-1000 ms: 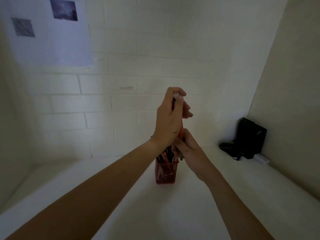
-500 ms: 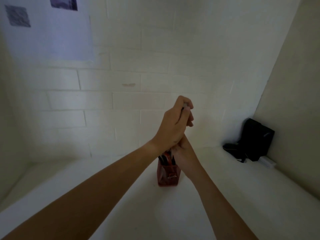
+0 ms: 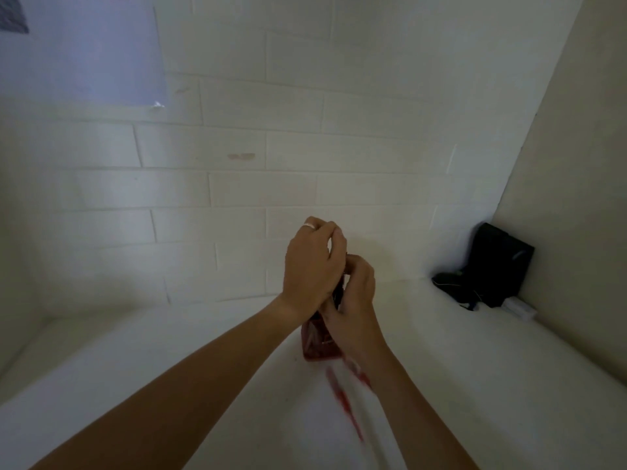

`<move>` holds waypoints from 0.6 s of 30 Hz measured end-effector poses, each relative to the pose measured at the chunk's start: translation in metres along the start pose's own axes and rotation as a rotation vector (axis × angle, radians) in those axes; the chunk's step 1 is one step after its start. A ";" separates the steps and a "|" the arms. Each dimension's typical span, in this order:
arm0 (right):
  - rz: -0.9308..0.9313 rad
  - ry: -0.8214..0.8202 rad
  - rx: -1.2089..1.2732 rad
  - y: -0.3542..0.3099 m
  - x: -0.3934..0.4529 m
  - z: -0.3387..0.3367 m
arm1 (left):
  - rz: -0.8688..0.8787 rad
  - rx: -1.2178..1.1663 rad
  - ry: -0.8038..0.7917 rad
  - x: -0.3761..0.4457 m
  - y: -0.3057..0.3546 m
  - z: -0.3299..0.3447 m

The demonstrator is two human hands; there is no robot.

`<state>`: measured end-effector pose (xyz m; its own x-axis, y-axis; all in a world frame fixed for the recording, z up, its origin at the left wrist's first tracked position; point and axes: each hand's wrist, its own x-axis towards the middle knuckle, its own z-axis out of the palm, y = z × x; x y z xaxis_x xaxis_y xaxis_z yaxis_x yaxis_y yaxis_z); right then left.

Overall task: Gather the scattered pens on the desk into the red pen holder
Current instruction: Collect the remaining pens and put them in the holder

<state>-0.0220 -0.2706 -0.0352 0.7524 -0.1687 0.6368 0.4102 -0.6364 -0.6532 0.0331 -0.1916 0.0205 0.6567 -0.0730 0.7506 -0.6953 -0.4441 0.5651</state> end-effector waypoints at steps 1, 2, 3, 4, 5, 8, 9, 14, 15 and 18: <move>0.011 0.008 -0.011 0.002 -0.001 0.001 | 0.006 0.018 -0.029 -0.001 -0.001 0.001; 0.041 0.007 -0.002 0.003 -0.002 0.002 | 0.011 0.029 -0.052 0.000 -0.001 0.003; 0.073 0.002 0.024 0.004 -0.002 0.003 | 0.014 0.038 -0.069 0.001 -0.002 0.004; 0.082 0.002 0.053 0.006 -0.002 0.003 | 0.017 0.053 -0.084 0.002 -0.002 0.005; 0.072 0.009 0.071 0.007 -0.001 0.003 | 0.024 0.078 -0.101 0.003 -0.002 0.006; 0.034 0.050 0.099 0.009 -0.002 0.006 | 0.054 0.238 -0.176 0.002 -0.001 0.009; 0.030 0.080 0.111 0.009 -0.004 0.008 | 0.060 0.283 -0.187 0.001 0.000 0.009; 0.012 0.276 0.183 0.011 -0.018 0.020 | 0.185 0.300 -0.065 0.001 0.002 0.003; 0.008 0.287 0.190 0.012 -0.019 0.022 | 0.192 0.286 -0.041 0.001 0.002 0.001; -0.009 0.294 0.187 0.018 -0.016 0.023 | 0.140 0.202 0.039 -0.001 0.002 -0.003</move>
<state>-0.0149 -0.2613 -0.0665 0.5789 -0.3902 0.7160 0.5244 -0.4942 -0.6934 0.0301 -0.1896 0.0225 0.5438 -0.1140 0.8315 -0.7035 -0.6021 0.3775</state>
